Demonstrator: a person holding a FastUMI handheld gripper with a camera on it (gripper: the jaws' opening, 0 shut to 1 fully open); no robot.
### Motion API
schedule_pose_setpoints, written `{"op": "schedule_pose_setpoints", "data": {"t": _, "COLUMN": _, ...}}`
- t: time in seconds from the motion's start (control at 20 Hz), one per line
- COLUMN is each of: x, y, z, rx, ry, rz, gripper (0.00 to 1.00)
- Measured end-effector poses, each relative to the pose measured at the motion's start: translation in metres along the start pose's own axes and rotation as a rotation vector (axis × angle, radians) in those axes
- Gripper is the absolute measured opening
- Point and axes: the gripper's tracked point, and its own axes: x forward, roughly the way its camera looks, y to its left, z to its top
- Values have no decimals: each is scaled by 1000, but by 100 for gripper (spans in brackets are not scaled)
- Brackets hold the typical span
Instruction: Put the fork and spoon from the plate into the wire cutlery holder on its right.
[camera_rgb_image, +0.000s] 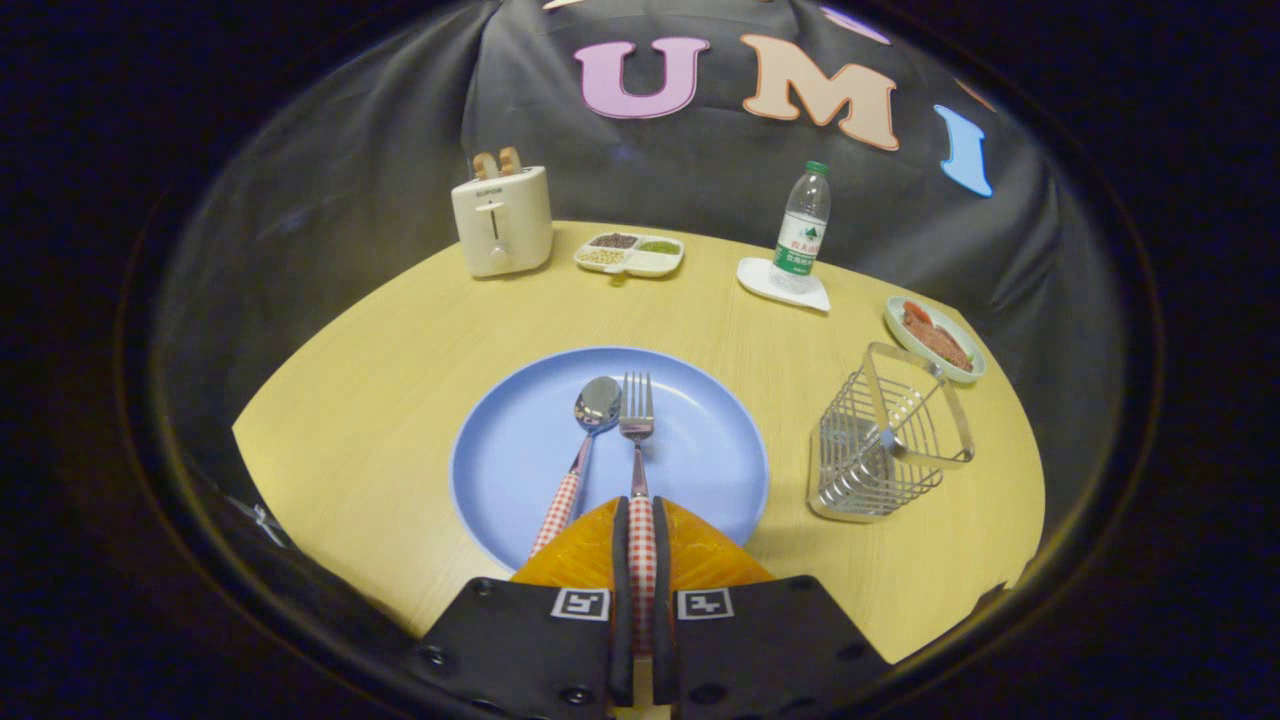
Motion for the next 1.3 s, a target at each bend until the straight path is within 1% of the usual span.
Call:
{"op": "schedule_pose_setpoints", "data": {"t": 0.15, "x": -27, "y": -12, "z": 16, "rx": 8, "ry": 13, "rz": 28, "gripper": 10}}
{"op": "schedule_pose_setpoints", "data": {"t": 0.3, "x": -54, "y": -41, "z": 37, "rx": 50, "ry": 32, "rz": 29, "gripper": 10}}
{"op": "schedule_pose_setpoints", "data": {"t": 0.45, "x": -74, "y": -83, "z": 53, "rx": 119, "ry": 56, "rz": -12, "gripper": 10}}
{"op": "schedule_pose_setpoints", "data": {"t": 0.6, "x": -83, "y": -132, "z": 58, "rx": 130, "ry": 86, "rz": -85, "gripper": 10}}
{"op": "schedule_pose_setpoints", "data": {"t": 0.7, "x": -84, "y": -151, "z": 53, "rx": 137, "ry": 137, "rz": -96, "gripper": 10}}
{"op": "schedule_pose_setpoints", "data": {"t": 0.85, "x": -79, "y": -170, "z": 50, "rx": 147, "ry": 220, "rz": -89, "gripper": 10}}
{"op": "schedule_pose_setpoints", "data": {"t": 1.0, "x": -68, "y": -179, "z": 46, "rx": 145, "ry": 319, "rz": -71, "gripper": 10}}
{"op": "schedule_pose_setpoints", "data": {"t": 1.2, "x": -53, "y": -189, "z": 37, "rx": 87, "ry": 455, "rz": -59, "gripper": 10}}
{"op": "schedule_pose_setpoints", "data": {"t": 1.3, "x": -45, "y": -186, "z": 35, "rx": 77, "ry": 518, "rz": -43, "gripper": 10}}
